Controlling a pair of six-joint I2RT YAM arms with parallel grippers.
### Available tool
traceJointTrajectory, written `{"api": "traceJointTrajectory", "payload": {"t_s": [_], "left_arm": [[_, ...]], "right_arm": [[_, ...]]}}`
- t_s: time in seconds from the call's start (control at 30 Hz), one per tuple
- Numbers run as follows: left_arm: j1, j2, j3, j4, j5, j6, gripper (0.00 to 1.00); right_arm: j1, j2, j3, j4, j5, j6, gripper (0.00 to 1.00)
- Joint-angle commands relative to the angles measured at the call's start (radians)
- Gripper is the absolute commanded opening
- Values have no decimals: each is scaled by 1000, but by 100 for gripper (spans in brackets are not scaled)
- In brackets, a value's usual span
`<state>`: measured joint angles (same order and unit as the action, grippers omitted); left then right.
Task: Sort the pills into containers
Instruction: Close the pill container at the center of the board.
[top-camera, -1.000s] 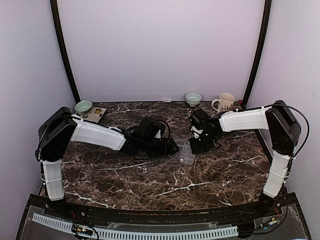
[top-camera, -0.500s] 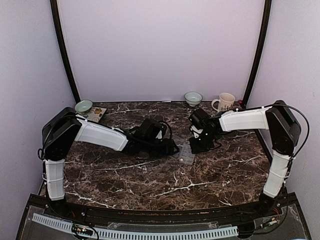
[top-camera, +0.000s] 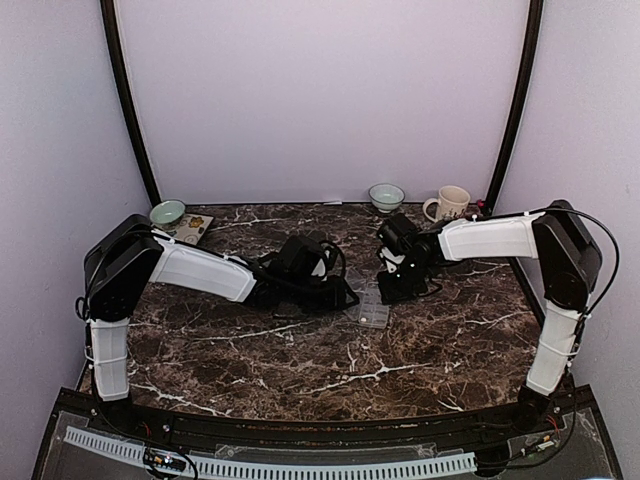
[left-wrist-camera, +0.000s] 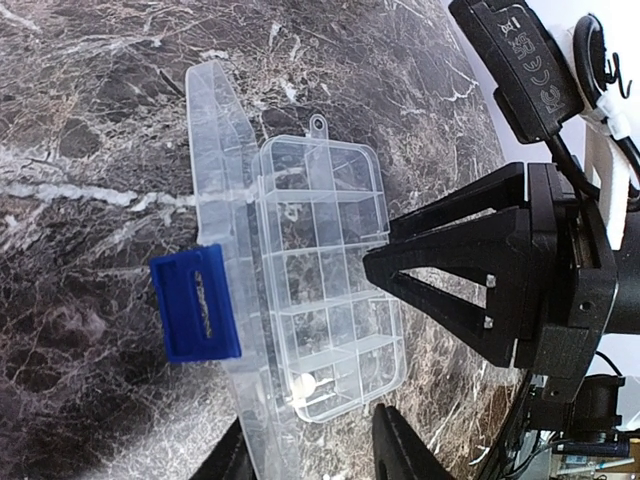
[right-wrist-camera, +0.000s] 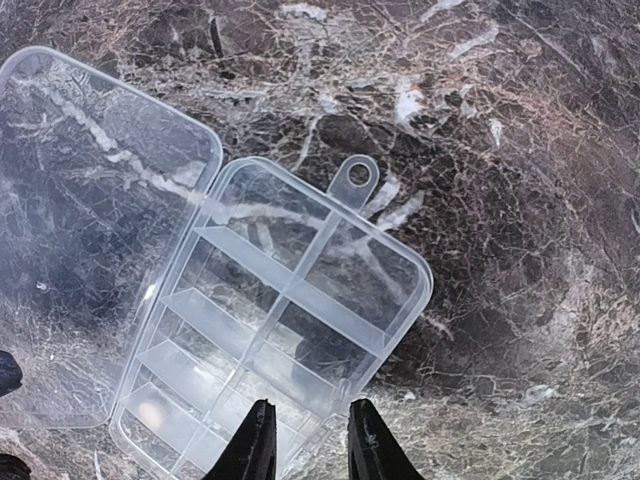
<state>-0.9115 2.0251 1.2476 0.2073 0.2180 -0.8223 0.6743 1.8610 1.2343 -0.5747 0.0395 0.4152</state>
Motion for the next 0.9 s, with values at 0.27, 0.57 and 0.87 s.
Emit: {"api": "traceJointTrajectory", "payload": {"t_s": [0.27, 0.57, 0.87], "left_arm": [[5, -57, 53, -2, 21, 17, 46], [4, -64, 61, -2, 35, 12, 45], [2, -84, 53, 1, 35, 5, 45]], "right_arm": [[-5, 27, 46, -1, -28, -18, 24], [-5, 27, 42, 7, -33, -19, 24], [-5, 27, 39, 11, -39, -20, 24]]}}
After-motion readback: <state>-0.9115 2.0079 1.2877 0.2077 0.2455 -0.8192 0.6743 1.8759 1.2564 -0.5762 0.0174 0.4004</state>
